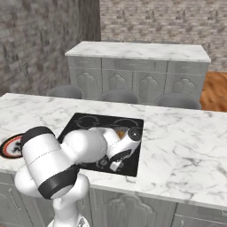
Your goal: Pick the croissant and place it on the pan. Then turn on the stove to warm the croissant.
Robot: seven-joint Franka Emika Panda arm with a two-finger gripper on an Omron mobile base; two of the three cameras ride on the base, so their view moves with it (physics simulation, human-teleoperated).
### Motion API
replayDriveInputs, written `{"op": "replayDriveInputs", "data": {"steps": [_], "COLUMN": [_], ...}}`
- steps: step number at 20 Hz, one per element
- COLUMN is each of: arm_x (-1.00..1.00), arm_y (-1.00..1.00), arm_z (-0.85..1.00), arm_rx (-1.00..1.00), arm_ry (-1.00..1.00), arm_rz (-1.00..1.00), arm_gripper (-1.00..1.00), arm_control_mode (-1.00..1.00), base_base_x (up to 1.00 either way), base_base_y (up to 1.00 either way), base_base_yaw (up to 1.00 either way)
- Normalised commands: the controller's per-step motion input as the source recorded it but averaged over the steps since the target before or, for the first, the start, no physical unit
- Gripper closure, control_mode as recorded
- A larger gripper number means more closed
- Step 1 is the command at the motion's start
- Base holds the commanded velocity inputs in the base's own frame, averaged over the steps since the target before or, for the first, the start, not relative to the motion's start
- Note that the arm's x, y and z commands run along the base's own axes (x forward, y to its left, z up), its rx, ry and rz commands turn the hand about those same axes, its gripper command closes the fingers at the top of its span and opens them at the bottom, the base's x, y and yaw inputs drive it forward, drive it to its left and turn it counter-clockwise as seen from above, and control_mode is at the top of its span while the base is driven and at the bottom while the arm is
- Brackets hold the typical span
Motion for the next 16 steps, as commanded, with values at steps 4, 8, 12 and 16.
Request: {"op": "replayDriveInputs", "data": {"steps": [4,8,12,16], "arm_x": [0.0,0.0,0.0,0.0], "arm_y": [-0.08,-0.09,-0.11,-0.11], "arm_z": [-0.02,-0.02,-0.02,-0.04], "arm_rx": [0.0,0.0,0.0,0.0], "arm_ry": [-0.16,-0.14,-0.12,-0.09], "arm_rz": [0.23,0.23,0.22,0.2], "arm_gripper": [1.0,1.0,1.0,1.0], "arm_control_mode": [-1.0,-1.0,-1.0,-1.0], "base_base_x": [0.0,0.0,0.0,0.0], "base_base_y": [0.0,0.0,0.0,0.0], "base_base_yaw": [0.0,0.0,0.0,0.0]}}
